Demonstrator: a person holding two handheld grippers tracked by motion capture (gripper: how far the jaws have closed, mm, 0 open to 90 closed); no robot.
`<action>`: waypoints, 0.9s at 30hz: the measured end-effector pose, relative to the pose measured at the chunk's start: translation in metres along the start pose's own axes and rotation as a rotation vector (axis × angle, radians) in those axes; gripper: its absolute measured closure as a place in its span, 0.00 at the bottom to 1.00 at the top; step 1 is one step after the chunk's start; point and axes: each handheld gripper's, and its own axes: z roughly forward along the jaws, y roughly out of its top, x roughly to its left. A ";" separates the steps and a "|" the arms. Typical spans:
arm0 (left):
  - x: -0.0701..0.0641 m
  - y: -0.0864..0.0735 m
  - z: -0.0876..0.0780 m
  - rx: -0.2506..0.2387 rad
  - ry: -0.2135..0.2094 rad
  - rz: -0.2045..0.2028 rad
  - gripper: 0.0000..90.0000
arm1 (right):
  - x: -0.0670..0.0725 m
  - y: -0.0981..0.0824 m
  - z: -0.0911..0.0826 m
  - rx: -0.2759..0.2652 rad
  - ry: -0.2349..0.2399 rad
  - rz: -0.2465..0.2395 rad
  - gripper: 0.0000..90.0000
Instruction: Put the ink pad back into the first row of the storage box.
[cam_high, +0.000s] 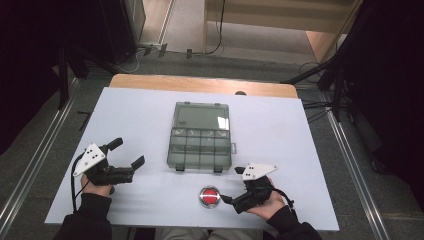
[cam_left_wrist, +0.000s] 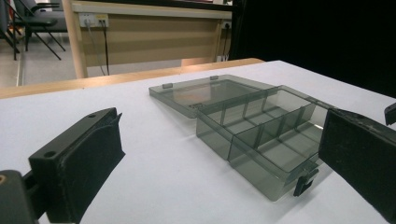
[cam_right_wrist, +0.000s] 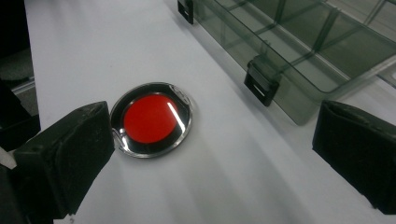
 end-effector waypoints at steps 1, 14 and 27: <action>0.000 0.000 0.000 0.000 0.000 0.000 0.00 | 0.000 0.000 0.000 0.000 0.000 0.000 0.00; 0.000 0.000 0.001 0.003 -0.004 0.002 0.00 | 0.018 0.014 0.026 0.059 0.057 -0.065 0.00; 0.000 0.000 0.001 0.006 -0.006 0.003 0.00 | 0.032 0.019 0.047 0.141 0.084 -0.129 0.00</action>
